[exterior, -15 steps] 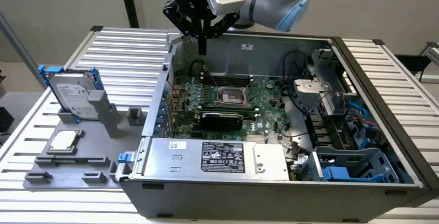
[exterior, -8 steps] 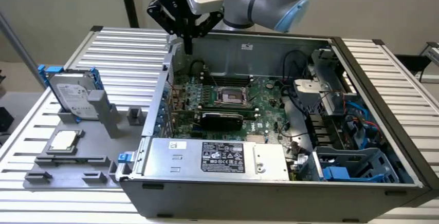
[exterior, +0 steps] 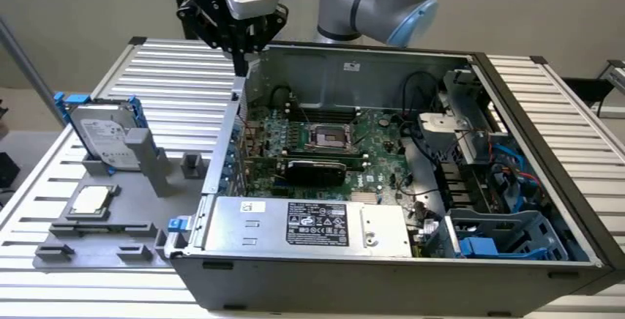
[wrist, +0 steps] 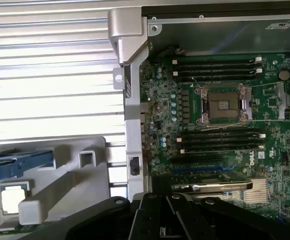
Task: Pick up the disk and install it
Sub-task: 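Reach for the disk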
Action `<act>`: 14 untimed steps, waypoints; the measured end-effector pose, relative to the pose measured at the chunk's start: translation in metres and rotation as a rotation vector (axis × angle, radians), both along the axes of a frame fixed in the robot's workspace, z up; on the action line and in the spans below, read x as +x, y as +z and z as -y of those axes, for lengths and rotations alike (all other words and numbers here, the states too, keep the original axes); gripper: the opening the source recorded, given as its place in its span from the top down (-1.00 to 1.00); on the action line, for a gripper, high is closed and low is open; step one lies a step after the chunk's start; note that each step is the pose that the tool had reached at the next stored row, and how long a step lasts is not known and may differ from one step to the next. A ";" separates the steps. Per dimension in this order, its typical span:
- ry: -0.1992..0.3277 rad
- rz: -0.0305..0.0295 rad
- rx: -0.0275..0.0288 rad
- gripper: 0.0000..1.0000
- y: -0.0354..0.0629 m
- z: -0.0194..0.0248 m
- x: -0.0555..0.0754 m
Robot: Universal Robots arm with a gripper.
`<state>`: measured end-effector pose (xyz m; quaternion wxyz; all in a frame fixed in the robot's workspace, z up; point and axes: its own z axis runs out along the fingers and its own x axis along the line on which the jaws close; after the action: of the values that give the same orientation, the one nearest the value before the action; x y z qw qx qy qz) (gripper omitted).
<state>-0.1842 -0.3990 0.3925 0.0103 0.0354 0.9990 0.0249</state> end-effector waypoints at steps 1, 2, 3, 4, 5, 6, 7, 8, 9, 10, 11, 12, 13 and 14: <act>0.000 0.0000 0.0001 0.79 0.0000 0.0000 -0.005; 0.000 0.0000 0.0000 0.79 0.0000 0.0000 -0.009; 0.000 0.0000 0.0000 0.79 -0.0001 0.0000 -0.013; 0.000 0.0000 0.0000 0.79 -0.0001 0.0000 -0.018; 0.000 0.0000 0.0000 0.79 -0.0001 0.0000 -0.023; 0.000 0.0000 0.0000 0.79 -0.0002 0.0000 -0.027; 0.000 0.0000 0.0000 0.79 -0.0003 0.0000 -0.032; 0.000 0.0000 0.0000 0.79 -0.0003 0.0000 -0.036; 0.000 0.0000 0.0000 0.79 -0.0005 0.0000 -0.041; 0.000 0.0000 0.0000 0.79 -0.0006 0.0000 -0.045; 0.000 0.0000 0.0000 0.79 -0.0008 0.0000 -0.050; 0.000 0.0000 0.0000 0.79 -0.0010 0.0000 -0.055; 0.000 0.0000 0.0000 0.79 -0.0013 0.0000 -0.059; 0.000 0.0000 0.0000 0.79 -0.0015 -0.0001 -0.064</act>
<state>-0.2480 -0.3989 0.3910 0.0103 0.0354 0.9990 0.0249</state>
